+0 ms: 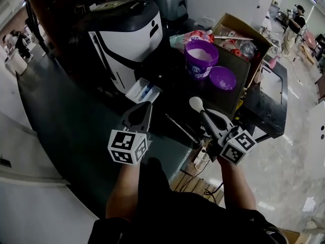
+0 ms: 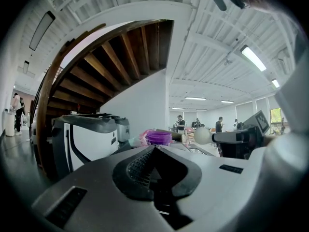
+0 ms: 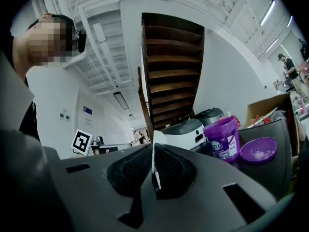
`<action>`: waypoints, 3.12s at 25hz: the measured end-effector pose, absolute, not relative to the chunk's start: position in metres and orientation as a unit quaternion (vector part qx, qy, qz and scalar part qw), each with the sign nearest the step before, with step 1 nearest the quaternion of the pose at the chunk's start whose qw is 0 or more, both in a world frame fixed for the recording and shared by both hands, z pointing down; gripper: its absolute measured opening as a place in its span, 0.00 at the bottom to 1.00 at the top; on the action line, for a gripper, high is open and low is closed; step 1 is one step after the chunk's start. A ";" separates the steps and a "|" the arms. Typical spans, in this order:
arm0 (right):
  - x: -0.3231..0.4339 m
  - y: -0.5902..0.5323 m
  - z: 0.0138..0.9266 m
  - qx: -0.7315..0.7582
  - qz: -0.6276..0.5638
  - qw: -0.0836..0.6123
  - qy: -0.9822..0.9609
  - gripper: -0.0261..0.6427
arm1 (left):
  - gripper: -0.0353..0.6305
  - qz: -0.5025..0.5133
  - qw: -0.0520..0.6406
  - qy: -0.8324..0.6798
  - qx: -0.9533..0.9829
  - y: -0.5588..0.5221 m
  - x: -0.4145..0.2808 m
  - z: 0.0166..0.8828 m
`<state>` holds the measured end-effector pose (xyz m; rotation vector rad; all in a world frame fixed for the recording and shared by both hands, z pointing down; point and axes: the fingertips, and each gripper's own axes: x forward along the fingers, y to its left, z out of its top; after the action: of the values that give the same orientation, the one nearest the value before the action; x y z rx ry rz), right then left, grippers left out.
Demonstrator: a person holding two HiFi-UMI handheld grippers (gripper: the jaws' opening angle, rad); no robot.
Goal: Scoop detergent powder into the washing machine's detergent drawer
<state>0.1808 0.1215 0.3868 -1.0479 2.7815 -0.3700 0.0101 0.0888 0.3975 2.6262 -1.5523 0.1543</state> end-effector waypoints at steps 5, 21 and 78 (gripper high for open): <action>0.126 0.051 0.363 -0.358 -0.125 0.046 0.924 0.07 | 0.07 0.057 0.056 -0.508 0.858 0.026 -0.057 0.385; 0.058 -0.032 0.293 -0.405 -0.109 0.002 0.908 0.07 | 0.07 0.039 0.080 -0.481 0.872 -0.047 -0.132 0.342; 0.242 -0.245 0.418 -0.474 -0.042 -0.389 0.789 0.07 | 0.07 0.115 0.099 -0.370 0.917 -0.259 0.034 0.356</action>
<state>0.2416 -0.2445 0.4184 -2.0266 3.3761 -0.1782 0.0336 -0.2589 0.3557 2.7117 -1.0940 0.3404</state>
